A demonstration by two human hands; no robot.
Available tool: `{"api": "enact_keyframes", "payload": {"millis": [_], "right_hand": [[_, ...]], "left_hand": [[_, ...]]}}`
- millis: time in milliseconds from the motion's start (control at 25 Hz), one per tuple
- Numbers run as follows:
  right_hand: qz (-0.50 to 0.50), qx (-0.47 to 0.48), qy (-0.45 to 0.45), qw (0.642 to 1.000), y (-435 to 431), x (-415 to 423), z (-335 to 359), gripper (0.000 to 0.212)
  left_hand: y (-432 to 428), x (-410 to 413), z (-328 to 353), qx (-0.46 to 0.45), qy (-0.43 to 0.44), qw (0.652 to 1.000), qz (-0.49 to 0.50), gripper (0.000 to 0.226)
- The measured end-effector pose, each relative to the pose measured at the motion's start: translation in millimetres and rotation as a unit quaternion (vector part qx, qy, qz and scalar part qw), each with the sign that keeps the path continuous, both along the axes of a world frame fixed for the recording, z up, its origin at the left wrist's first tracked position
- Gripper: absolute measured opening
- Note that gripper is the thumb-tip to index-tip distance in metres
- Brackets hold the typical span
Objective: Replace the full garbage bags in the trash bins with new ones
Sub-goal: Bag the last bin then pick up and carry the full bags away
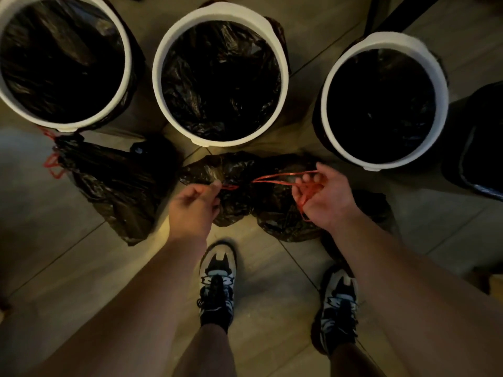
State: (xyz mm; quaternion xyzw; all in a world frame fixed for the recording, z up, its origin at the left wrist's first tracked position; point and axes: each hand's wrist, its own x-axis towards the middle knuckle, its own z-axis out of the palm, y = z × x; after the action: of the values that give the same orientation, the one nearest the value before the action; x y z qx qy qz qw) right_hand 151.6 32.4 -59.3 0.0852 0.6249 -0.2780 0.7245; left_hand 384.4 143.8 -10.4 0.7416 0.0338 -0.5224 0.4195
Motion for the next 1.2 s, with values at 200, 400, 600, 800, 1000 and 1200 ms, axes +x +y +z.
{"api": "enact_keyframes", "payload": {"millis": [200,400,600,800,1000,1200], "right_hand": [[0.074,-0.004,0.029,0.997,16.9,-12.5,55.9,0.037],[0.09,-0.022,0.109,0.99,50.3,-10.9,101.6,0.008],[0.099,-0.087,0.141,0.981,77.5,-9.1,141.7,0.026],[0.131,-0.08,0.088,0.984,86.4,9.5,163.9,0.023],[0.182,-0.067,0.02,0.981,90.8,22.0,175.6,0.041],[0.24,-0.132,0.011,0.962,95.0,23.2,177.0,0.034]], "left_hand": [[-8.9,-4.0,28.2,-0.014,0.059,0.993,0.1,0.034],[6.1,3.7,62.8,-0.021,0.08,0.994,0.077,0.031],[25.7,6.8,101.5,-0.047,0.087,0.995,0.008,0.029],[25.7,-25.1,122.4,-0.059,0.087,0.992,-0.074,0.024],[20.2,-61.6,130.4,-0.027,0.142,0.967,-0.208,0.074],[20.7,-74.6,126.3,-0.01,0.139,0.947,-0.29,0.103]]}}
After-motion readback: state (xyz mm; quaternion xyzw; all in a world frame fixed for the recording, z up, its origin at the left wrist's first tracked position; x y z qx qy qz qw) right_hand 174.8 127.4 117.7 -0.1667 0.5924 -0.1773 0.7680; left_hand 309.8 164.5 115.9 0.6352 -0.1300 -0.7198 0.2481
